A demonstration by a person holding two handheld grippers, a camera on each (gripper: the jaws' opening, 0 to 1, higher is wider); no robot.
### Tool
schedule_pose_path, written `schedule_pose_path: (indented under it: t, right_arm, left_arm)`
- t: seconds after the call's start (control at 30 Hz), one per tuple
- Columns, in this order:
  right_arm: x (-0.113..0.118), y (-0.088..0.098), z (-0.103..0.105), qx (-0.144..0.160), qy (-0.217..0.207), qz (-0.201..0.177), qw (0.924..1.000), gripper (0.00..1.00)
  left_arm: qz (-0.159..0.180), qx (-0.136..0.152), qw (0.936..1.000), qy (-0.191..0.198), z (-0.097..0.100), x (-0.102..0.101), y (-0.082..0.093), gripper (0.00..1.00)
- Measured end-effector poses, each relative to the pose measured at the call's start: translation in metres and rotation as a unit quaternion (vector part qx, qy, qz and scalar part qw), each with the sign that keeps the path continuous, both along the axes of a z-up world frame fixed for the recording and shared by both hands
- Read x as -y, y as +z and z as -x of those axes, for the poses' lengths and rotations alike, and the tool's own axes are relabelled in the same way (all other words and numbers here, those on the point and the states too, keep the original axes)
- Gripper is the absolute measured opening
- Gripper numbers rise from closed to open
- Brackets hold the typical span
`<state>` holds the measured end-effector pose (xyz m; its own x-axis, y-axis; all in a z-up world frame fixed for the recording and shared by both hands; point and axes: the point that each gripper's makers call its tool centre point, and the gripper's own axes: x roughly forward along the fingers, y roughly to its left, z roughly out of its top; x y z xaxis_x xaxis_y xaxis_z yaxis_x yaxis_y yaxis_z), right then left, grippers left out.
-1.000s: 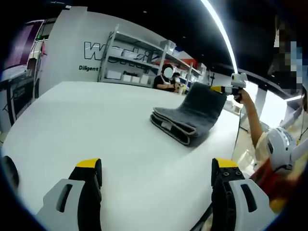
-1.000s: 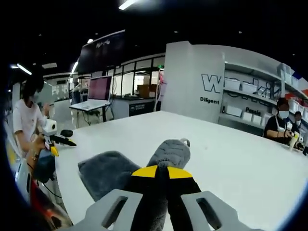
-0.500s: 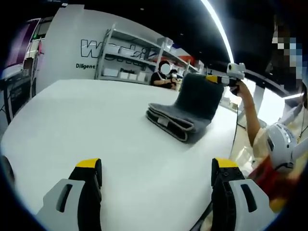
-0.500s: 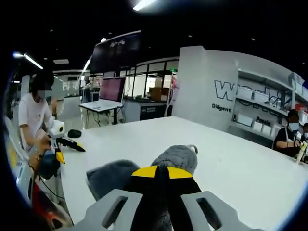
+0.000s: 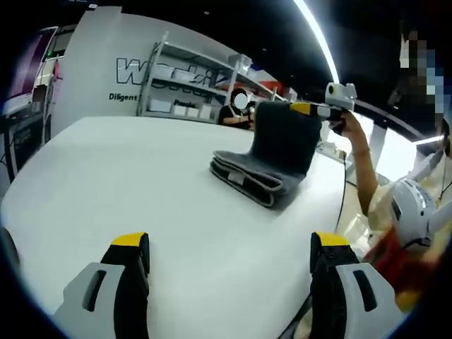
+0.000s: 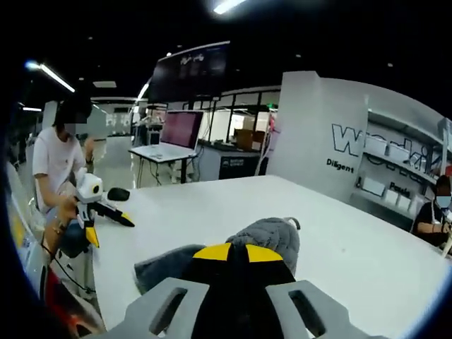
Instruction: Fold the towel on the table until its edges align and the towel forms a compact rectangular stack.
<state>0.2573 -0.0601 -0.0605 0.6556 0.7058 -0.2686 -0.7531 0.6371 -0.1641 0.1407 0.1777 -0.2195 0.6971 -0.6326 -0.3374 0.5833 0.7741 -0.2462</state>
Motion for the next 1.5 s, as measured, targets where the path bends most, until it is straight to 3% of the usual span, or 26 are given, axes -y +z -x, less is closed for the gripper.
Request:
schedule_pose_path:
  t: [0.33, 0.87, 1.2, 1.3, 1.5]
  right_arm:
    - [-0.039, -0.017, 0.004, -0.007, 0.031, 0.018, 0.9993, 0.02]
    - [-0.111, -0.092, 0.016, -0.073, 0.090, 0.040, 0.9925, 0.02]
    - [-0.128, -0.116, 0.020, -0.095, 0.103, 0.046, 0.9891, 0.03]
    - [-0.127, -0.114, 0.023, -0.082, 0.111, 0.044, 0.9895, 0.07]
    - [-0.126, -0.100, 0.037, -0.069, 0.126, 0.019, 0.9894, 0.31]
  left_arm:
    - [-0.003, 0.007, 1.0000, -0.003, 0.001, 0.000, 0.003, 0.93]
    - [-0.015, 0.032, 0.9991, -0.022, 0.003, 0.010, 0.015, 0.93]
    - [-0.014, 0.033, 0.9991, -0.022, 0.003, 0.010, 0.016, 0.93]
    - [-0.013, 0.033, 0.9991, -0.021, 0.003, 0.010, 0.017, 0.93]
    - [-0.011, 0.033, 0.9991, -0.022, 0.003, 0.014, 0.019, 0.93]
